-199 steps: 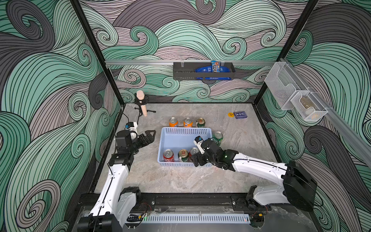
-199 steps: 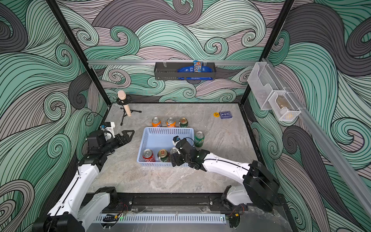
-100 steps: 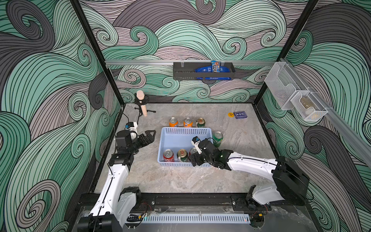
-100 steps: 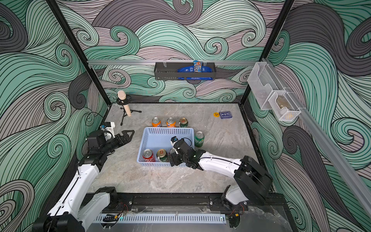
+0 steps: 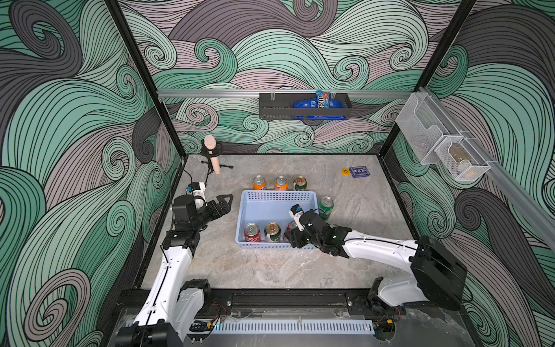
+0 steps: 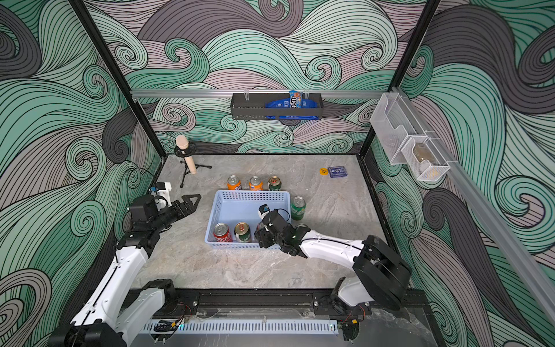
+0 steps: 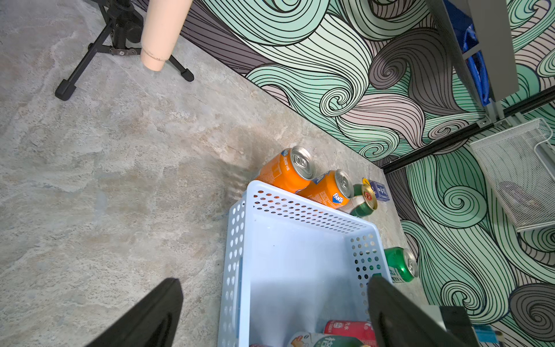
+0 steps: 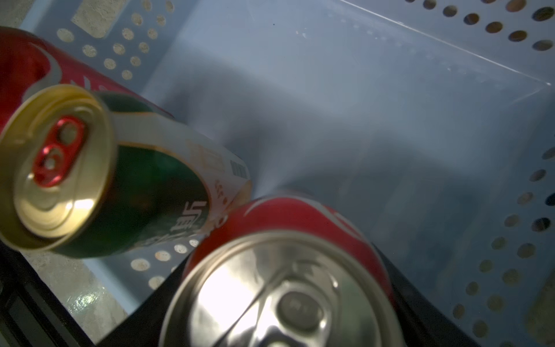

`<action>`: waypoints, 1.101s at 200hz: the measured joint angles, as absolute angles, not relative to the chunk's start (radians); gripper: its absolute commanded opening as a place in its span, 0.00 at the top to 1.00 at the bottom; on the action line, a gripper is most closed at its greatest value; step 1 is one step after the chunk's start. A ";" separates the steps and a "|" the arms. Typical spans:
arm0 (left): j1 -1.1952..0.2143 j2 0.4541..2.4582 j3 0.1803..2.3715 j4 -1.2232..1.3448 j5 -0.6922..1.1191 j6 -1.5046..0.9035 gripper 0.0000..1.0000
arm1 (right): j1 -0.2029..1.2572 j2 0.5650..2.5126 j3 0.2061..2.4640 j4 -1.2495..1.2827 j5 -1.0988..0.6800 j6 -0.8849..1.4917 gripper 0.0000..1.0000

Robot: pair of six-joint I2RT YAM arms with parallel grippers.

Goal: Take out the drinks from the basket
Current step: Pick up the drink from the basket.

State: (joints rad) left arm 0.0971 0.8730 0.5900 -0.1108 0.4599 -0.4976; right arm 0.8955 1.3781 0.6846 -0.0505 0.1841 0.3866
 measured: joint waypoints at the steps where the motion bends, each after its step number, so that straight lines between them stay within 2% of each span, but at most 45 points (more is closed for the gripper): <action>1: 0.097 0.873 0.590 -0.111 0.460 -0.498 0.01 | 0.896 1.375 0.683 -0.052 0.186 0.387 0.35; 64: 0.097 0.872 0.600 -0.137 0.474 -0.508 0.01 | 0.875 1.139 0.686 -0.117 0.229 0.397 0.38; 124: 0.089 0.734 0.662 -0.229 0.502 -0.545 0.03 | 0.875 1.122 0.841 -0.229 0.198 0.405 0.38; 220: 0.021 0.668 0.710 -0.406 0.580 -0.525 0.04 | 0.994 1.002 0.850 -0.385 0.173 0.435 0.41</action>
